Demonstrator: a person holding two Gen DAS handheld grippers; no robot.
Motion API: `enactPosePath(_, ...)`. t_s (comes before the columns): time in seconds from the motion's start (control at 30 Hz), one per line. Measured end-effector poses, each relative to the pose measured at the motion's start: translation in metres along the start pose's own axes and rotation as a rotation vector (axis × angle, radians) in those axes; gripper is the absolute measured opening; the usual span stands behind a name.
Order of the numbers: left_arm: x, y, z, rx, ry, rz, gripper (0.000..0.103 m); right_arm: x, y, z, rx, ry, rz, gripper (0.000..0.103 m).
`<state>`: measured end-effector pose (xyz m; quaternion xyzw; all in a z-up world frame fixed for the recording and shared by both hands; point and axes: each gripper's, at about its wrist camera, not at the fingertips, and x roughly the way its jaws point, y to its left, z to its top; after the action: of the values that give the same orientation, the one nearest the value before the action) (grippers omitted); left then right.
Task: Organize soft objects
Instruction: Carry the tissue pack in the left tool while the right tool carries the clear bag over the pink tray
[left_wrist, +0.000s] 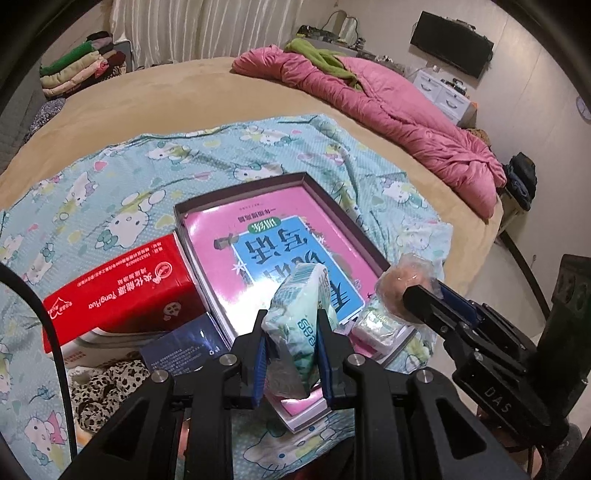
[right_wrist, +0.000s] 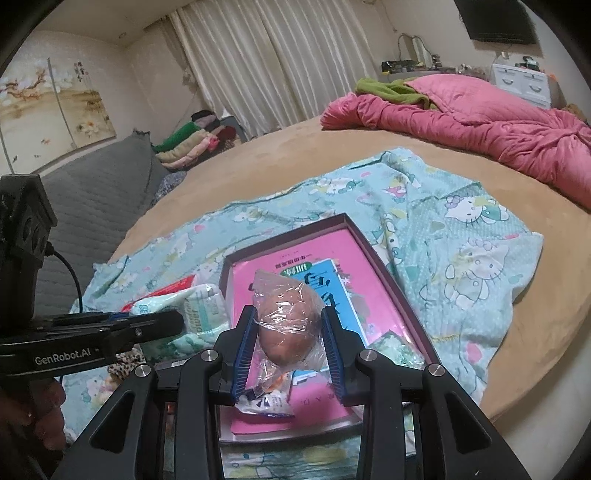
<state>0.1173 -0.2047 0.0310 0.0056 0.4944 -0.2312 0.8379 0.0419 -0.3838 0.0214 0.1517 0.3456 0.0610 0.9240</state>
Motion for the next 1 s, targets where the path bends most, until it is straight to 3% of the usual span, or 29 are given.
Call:
enactPosePath(0.4,0.032,0.006,-0.004,-0.009,0.063,0.045,0.023,0.01,-0.01,-0.007,0.016,0.034,-0.013,0.036)
enactPosePath(0.83,0.054,0.01,-0.005,0.014,0.121,0.179,0.024,0.018,-0.007,-0.01,-0.004,0.059,-0.023,0.037)
enactPosePath(1.0,0.063,0.003,-0.007,0.029,0.146,0.165,0.024,0.02,-0.009,-0.012,-0.002,0.068,-0.023,0.037)
